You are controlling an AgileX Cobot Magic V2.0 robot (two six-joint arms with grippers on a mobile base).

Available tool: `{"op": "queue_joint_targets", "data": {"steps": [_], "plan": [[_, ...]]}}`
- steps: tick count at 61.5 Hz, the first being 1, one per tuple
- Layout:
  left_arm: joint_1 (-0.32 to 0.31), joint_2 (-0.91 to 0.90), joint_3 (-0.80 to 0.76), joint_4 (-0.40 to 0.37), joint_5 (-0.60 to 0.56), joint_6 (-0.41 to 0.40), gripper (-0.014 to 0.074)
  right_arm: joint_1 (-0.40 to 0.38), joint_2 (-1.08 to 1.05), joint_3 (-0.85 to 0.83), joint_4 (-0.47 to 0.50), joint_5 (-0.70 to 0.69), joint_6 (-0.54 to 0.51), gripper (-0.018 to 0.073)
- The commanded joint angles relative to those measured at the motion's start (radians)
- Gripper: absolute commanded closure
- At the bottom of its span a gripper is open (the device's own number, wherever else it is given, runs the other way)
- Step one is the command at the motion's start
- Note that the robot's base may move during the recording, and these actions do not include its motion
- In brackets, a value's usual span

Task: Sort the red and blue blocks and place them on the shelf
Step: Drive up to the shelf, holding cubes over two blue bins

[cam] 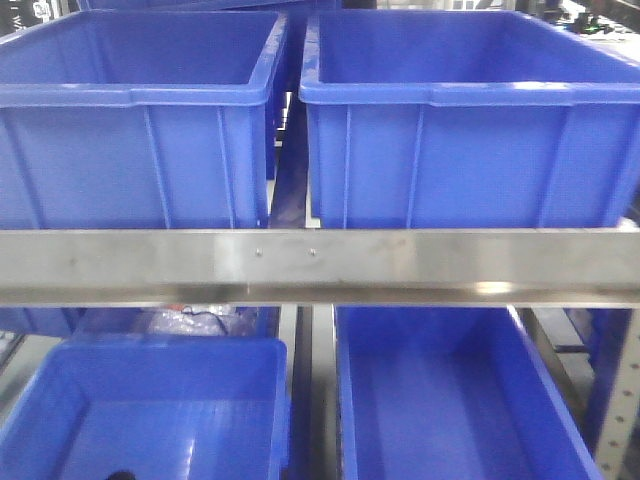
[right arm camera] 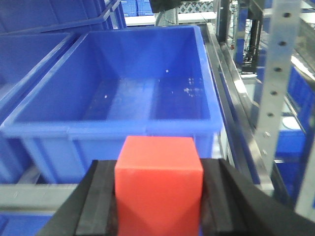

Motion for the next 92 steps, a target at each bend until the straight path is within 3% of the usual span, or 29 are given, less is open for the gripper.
{"op": "queue_joint_targets", "data": {"steps": [1, 92], "plan": [[0.001, 0.009, -0.028, -0.006, -0.088, -0.002, 0.0471, -0.006, 0.005, -0.028, -0.006, -0.087, -0.007, 0.0503], [0.001, 0.009, -0.028, -0.006, -0.088, -0.002, 0.0471, -0.006, 0.005, -0.028, -0.006, -0.087, -0.007, 0.0503]]}}
